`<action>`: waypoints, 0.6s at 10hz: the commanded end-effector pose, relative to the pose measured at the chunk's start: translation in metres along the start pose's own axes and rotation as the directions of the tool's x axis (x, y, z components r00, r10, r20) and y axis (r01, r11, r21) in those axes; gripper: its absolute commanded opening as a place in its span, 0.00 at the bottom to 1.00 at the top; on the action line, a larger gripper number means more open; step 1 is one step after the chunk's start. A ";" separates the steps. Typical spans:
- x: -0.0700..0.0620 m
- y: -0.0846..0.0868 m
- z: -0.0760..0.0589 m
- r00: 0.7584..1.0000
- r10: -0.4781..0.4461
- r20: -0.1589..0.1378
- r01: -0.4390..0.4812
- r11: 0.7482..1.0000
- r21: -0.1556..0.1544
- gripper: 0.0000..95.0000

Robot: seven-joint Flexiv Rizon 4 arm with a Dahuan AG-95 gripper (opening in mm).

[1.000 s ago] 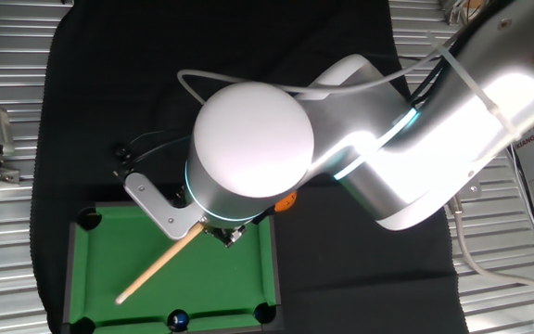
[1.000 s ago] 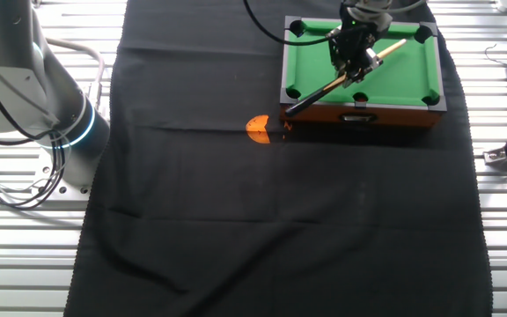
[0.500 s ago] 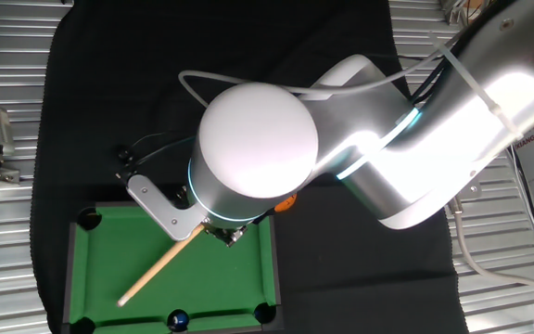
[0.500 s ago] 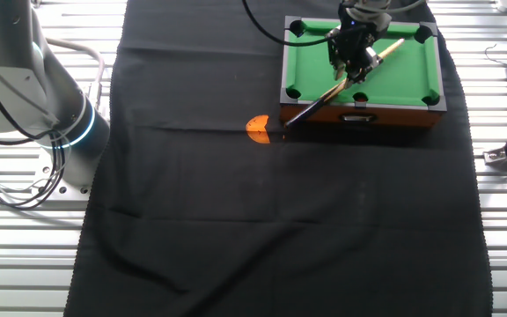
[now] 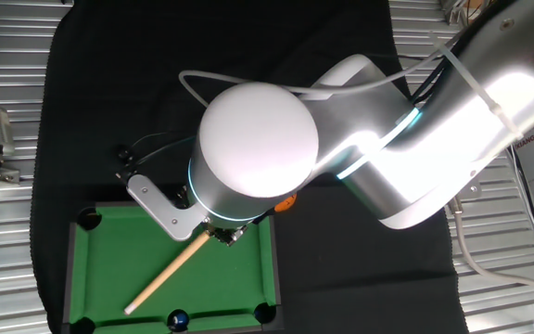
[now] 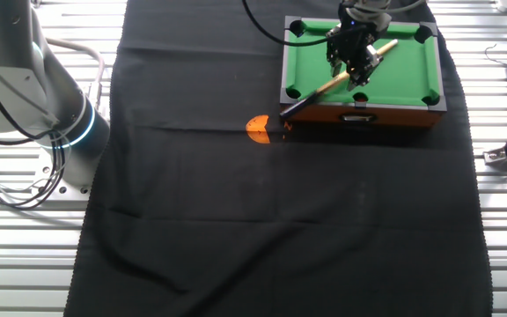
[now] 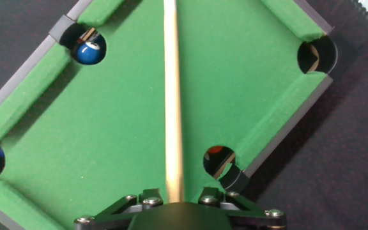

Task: Hit the pool ball

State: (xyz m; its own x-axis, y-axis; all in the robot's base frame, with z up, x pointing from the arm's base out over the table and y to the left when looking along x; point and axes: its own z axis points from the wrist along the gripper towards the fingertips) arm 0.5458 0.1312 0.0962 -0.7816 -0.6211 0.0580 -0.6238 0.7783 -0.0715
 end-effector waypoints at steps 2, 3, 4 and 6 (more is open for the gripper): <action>0.002 0.005 -0.011 1.000 0.016 0.005 -0.016 1.000 -0.007 0.40; 0.003 0.009 -0.019 0.999 0.030 0.014 -0.030 0.999 -0.013 0.40; 0.004 0.012 -0.024 0.999 0.044 0.031 -0.043 0.999 -0.020 0.40; 0.006 0.008 -0.033 0.997 0.049 0.058 -0.047 0.998 -0.045 0.40</action>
State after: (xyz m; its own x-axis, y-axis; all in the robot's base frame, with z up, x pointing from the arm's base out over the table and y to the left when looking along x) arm 0.5350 0.1355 0.1297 -0.8104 -0.5858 -0.0081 -0.5853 0.8101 -0.0325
